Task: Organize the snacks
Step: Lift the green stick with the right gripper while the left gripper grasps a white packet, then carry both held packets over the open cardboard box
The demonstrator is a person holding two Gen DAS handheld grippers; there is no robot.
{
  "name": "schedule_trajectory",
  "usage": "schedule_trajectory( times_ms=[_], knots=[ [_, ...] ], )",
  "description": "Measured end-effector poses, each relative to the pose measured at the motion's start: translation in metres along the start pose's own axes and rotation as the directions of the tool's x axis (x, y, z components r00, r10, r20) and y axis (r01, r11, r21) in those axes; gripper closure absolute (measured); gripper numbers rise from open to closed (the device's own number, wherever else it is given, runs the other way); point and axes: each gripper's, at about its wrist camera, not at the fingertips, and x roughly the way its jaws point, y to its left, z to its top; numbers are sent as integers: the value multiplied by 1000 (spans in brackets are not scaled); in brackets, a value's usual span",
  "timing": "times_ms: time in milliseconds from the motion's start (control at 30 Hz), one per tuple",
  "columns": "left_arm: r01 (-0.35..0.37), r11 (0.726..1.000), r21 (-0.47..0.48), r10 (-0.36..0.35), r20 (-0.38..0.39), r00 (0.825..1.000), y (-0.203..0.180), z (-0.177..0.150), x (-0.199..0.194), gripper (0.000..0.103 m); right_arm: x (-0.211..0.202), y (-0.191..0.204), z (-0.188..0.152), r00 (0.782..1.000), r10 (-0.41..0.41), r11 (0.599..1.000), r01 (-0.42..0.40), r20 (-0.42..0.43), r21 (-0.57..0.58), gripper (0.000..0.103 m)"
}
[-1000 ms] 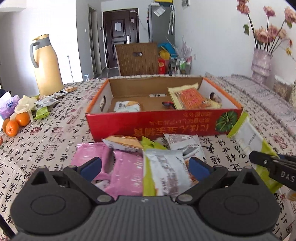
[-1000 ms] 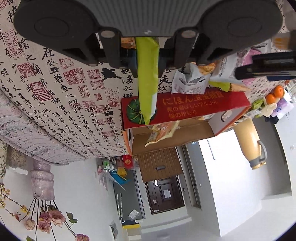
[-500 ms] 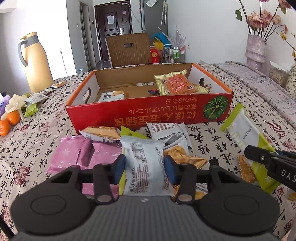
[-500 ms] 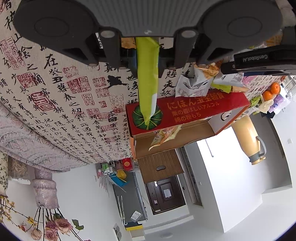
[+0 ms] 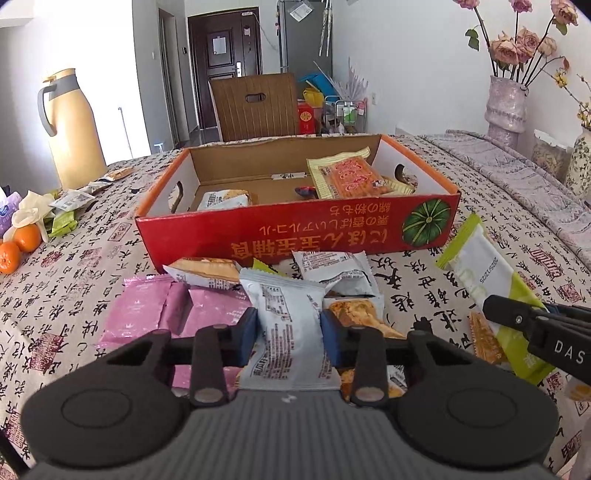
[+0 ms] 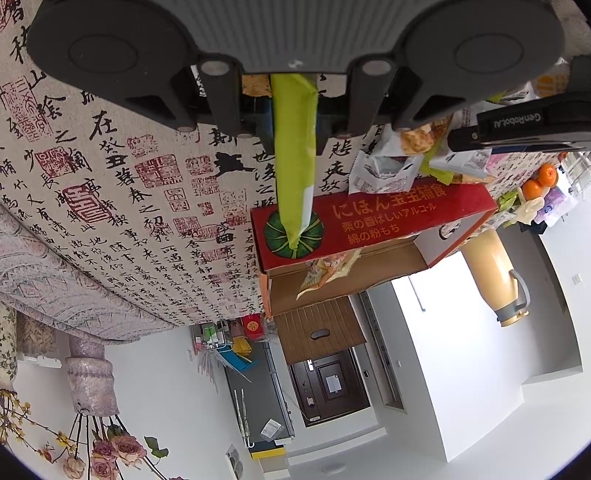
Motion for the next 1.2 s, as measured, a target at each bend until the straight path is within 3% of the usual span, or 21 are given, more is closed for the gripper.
schedule_trajectory(
  times_ms=[567, 1200],
  knots=[
    [12, 1000, -16, -10, 89, 996, 17, 15, -22, 66, -8, 16, 13, 999, 4, 1000, -3, 37, -30, 85],
    [18, 999, -32, -10, 242, 970, 45, 91, -19, 66, 25, 61, 84, 989, 53, 995, -40, 142, -92, 85]
  ],
)
